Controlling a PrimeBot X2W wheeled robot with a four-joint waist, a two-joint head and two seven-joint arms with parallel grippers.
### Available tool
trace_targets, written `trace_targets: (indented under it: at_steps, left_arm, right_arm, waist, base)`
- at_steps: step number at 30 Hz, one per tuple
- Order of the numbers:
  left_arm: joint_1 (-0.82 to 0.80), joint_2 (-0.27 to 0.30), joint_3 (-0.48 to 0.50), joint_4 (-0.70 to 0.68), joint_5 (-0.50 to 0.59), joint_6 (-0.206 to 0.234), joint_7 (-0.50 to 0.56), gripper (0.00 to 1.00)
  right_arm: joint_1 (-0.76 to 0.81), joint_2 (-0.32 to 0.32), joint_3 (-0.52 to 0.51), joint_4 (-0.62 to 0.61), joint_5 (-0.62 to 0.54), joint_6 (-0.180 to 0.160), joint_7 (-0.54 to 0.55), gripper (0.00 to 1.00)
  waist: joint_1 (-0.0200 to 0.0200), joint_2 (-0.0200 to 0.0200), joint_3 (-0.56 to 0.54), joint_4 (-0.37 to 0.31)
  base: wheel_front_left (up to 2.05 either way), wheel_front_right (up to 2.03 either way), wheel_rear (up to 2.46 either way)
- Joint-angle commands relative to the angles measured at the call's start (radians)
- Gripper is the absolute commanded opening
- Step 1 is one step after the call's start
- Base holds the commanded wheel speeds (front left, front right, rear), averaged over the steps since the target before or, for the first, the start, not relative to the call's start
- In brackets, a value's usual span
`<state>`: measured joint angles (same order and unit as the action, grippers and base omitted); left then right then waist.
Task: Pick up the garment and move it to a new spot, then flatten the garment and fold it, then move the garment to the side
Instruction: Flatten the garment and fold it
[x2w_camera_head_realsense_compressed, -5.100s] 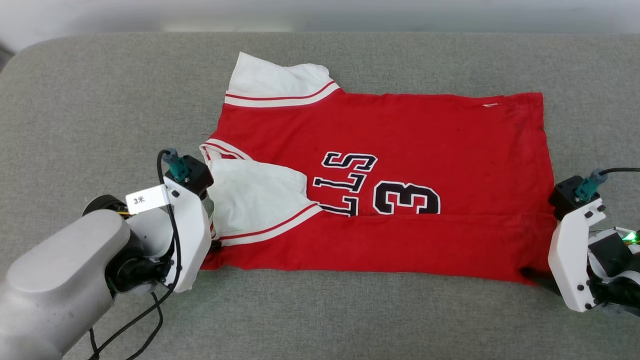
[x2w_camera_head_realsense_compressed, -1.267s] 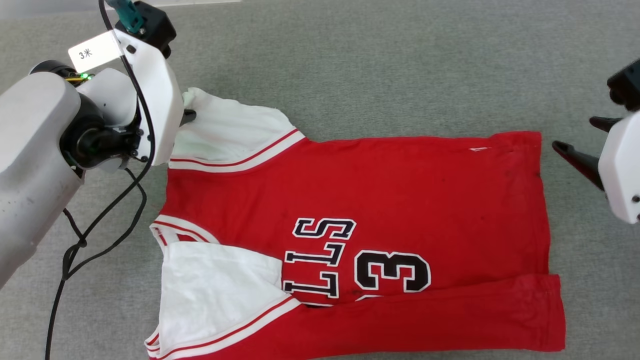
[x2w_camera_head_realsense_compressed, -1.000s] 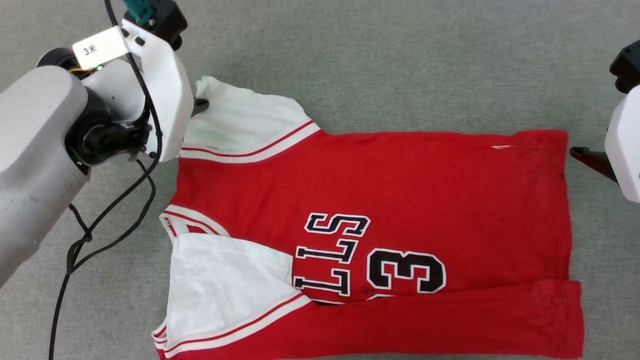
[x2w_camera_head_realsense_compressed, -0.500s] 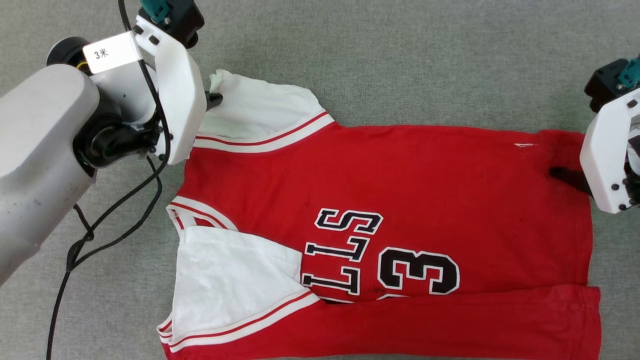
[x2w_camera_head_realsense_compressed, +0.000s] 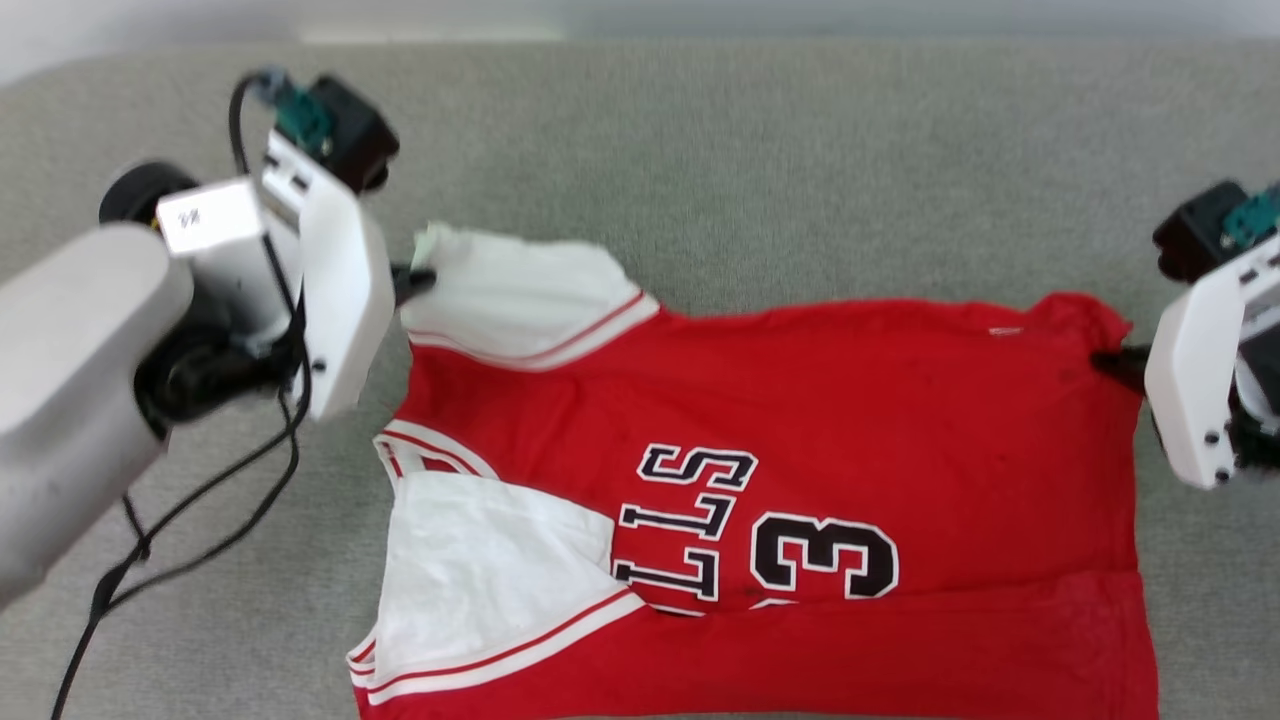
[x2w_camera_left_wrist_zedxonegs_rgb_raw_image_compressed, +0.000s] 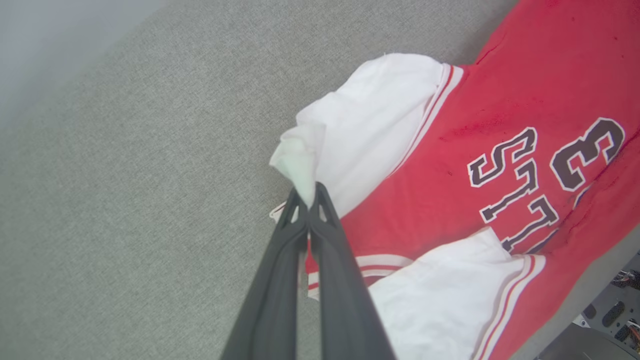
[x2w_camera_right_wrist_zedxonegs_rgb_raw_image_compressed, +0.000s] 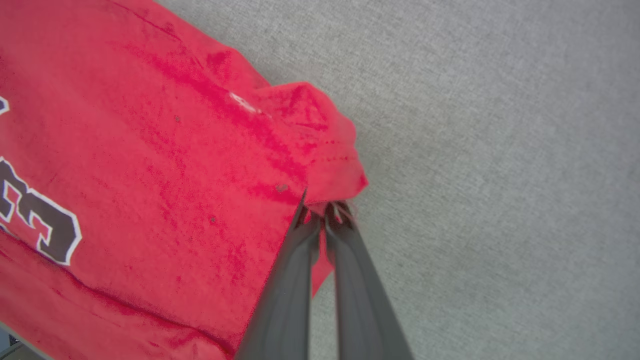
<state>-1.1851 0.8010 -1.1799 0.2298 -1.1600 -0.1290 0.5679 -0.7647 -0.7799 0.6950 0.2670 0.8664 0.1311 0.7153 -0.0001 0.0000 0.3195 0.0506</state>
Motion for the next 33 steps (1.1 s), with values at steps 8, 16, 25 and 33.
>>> trace_targets:
  at_steps: [8, 16, 25, 33]
  left_arm:
    - [0.182, 0.086, -0.043, -0.103, -0.034, 0.017, -0.050, 0.00]
    - [0.384, 0.137, -0.071, -0.193, -0.069, 0.075, -0.119, 0.00]
    - [0.555, 0.114, -0.084, -0.153, -0.098, 0.103, -0.209, 0.00]
    - [0.587, 0.075, -0.065, -0.073, -0.062, 0.122, -0.323, 1.00]
  right_arm:
    - [0.165, -0.058, 0.028, -0.060, 0.051, -0.001, -0.116, 0.00]
    - [0.358, -0.090, 0.014, -0.112, 0.073, -0.001, -0.194, 0.00]
    - [0.485, -0.048, 0.018, -0.102, 0.060, -0.001, -0.217, 0.00]
    - [0.490, -0.008, -0.009, -0.077, 0.075, -0.001, -0.261, 1.00]
  waist:
    - [0.0001, 0.0000, -0.141, 0.015]
    - [0.0001, 0.0000, -0.193, 0.013]
    - [0.0001, 0.0000, -0.190, -0.007]
    - [0.0001, 0.0000, -0.187, -0.017]
  base:
    - [0.00, 0.00, 0.00]
    - [0.00, 0.00, 0.00]
    - [0.00, 0.00, 0.00]
    - [0.00, 0.00, 0.00]
